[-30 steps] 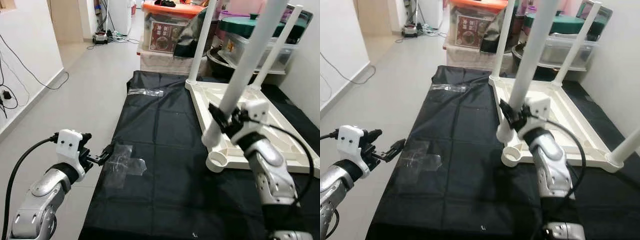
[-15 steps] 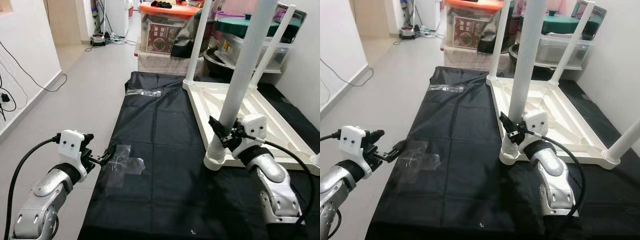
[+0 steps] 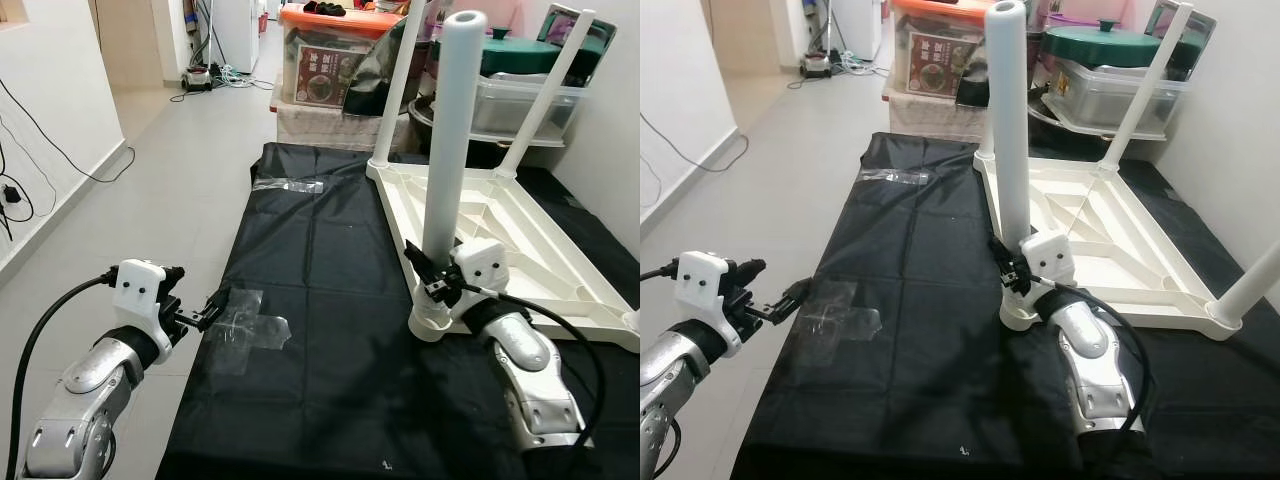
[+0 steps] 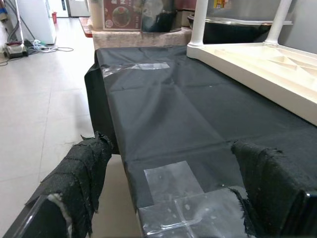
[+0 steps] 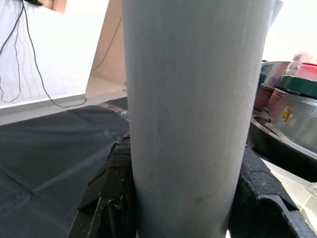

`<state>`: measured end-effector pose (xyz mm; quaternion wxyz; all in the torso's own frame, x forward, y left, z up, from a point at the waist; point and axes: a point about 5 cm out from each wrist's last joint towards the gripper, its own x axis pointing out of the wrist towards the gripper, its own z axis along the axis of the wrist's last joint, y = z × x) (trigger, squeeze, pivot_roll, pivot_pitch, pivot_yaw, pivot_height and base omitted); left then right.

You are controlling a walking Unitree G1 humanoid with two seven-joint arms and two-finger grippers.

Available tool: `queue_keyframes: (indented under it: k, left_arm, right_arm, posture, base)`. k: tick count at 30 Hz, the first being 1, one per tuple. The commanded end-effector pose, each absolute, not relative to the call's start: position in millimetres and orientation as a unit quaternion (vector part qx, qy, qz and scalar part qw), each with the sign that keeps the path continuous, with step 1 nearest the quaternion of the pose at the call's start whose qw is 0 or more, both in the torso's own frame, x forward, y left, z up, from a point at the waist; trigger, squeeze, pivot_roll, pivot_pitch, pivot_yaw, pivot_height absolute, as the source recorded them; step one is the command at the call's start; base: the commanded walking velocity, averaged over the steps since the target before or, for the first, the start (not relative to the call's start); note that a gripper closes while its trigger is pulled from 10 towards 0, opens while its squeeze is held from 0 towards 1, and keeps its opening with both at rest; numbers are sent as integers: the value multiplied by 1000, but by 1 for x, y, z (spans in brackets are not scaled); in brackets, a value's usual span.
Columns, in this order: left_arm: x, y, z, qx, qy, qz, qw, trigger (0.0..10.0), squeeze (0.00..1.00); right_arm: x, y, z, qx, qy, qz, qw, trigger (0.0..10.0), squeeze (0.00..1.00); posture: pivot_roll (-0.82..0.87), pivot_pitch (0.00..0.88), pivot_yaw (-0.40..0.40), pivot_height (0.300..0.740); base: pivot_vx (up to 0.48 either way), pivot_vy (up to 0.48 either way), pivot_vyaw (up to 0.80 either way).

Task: Building children table

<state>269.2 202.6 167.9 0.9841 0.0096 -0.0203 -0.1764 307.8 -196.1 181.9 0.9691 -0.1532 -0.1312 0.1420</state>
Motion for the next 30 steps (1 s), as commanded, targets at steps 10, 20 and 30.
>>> queue_keyframes:
  k: [10, 20, 30]
  left_arm:
    - [269, 197, 167, 0, -21, -184, 983, 10000, 0]
    - [268, 198, 167, 1, -21, -182, 983, 10000, 0]
    - [268, 200, 167, 3, -18, -181, 983, 10000, 0]
  right_arm:
    - [307, -198, 172, -156, -126, 135, 970, 0, 0]
    - [308, -184, 159, -139, -116, 144, 973, 0, 0]
    - [312, -189, 138, -43, -47, 114, 991, 0, 0]
  posture:
    - [52, 0, -108, 740]
    - [65, 0, -113, 740]
    - [68, 0, -108, 740]
  base:
    - [0, 0, 0]
    - [0, 0, 0]
    - [0, 0, 0]
